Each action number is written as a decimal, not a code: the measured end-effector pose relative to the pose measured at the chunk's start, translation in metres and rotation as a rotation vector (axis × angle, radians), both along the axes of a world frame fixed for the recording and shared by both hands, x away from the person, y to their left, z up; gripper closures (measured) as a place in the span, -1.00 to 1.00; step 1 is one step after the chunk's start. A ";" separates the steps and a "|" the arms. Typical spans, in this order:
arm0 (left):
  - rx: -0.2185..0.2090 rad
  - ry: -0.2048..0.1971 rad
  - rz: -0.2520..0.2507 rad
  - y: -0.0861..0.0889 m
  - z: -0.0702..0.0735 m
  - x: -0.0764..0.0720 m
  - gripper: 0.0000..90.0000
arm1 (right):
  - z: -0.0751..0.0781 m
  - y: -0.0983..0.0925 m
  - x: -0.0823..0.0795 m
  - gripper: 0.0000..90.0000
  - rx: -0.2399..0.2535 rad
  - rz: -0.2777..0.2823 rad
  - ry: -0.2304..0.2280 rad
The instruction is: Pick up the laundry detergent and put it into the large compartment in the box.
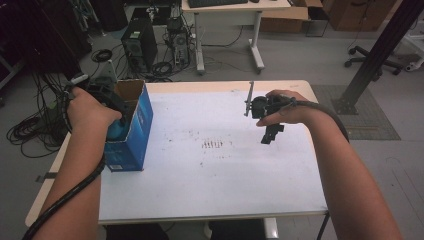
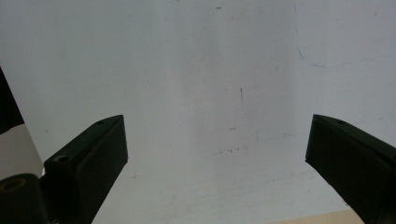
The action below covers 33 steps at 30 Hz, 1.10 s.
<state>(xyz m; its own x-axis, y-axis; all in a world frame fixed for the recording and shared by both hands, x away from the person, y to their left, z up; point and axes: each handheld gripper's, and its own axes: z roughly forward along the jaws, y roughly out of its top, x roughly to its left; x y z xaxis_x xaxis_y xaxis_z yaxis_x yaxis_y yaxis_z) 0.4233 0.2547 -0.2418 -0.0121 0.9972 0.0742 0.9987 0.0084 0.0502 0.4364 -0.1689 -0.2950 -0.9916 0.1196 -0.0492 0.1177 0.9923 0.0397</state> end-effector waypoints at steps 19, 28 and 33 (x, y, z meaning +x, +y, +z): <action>0.003 -0.054 -0.056 -0.003 0.026 -0.008 -0.75 | 0.003 0.003 -0.002 -0.88 -0.002 0.004 -0.006; -0.050 -0.103 -0.119 -0.012 0.042 -0.010 -0.84 | 0.004 0.003 -0.002 -0.88 -0.003 0.002 -0.005; -0.041 -0.119 -0.182 -0.022 0.046 -0.010 -0.99 | 0.004 0.004 -0.002 -0.88 -0.003 0.006 -0.006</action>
